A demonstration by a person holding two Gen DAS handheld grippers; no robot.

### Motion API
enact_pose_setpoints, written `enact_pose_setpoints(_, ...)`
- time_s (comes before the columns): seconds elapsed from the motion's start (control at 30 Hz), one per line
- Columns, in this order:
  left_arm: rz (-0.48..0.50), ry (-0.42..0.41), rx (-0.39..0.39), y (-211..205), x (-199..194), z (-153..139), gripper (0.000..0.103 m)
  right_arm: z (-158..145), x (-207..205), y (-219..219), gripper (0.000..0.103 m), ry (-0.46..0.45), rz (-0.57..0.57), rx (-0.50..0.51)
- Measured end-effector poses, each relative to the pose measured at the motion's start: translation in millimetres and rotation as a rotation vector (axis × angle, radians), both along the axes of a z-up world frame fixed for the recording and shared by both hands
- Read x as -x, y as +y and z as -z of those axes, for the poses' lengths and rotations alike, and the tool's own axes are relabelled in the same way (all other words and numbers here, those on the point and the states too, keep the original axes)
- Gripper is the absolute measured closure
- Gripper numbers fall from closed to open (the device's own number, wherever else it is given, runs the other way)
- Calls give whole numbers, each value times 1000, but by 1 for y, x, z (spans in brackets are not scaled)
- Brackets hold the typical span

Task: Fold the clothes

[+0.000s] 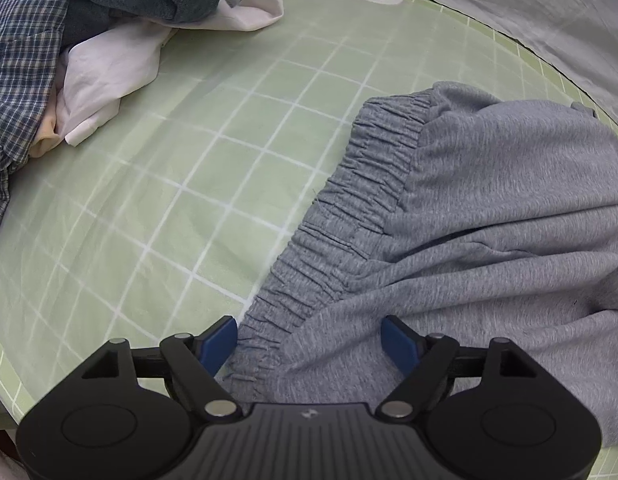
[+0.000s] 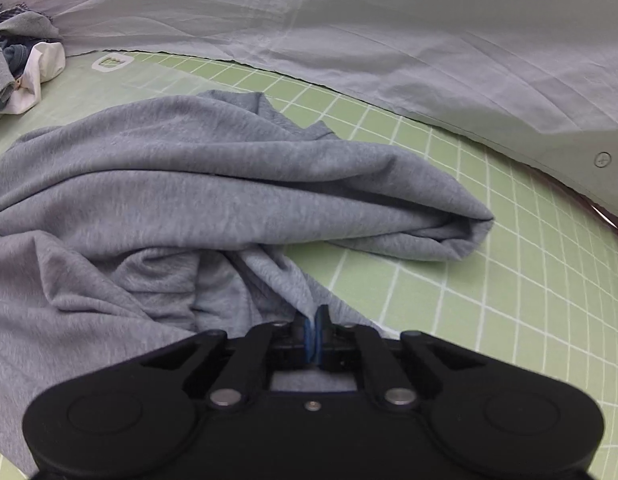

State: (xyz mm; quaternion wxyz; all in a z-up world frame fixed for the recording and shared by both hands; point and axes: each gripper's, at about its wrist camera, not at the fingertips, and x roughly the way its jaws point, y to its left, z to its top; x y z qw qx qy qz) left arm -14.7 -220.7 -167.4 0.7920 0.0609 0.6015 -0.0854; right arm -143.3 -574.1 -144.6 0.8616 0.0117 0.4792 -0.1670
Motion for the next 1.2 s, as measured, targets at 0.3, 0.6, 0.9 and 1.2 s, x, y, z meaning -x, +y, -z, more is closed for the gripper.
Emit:
enact_pose_setpoints(0.3, -12, -7, 23, 3, 3, 2, 14, -44, 88, -65, 102, -54, 324, 231)
enact_pose_setpoints(0.6, -17, -8, 26, 3, 3, 3, 11, -67, 191, -118, 100, -5, 785, 519)
enact_pose_setpoints(0.9, 33, -67, 100, -15, -12, -30, 13, -43, 182, -91, 49, -82, 605, 236)
enact_pose_setpoints(1.2, 122, -68, 212, -72, -57, -23, 12, -31, 118, -115, 27, -211, 675, -41)
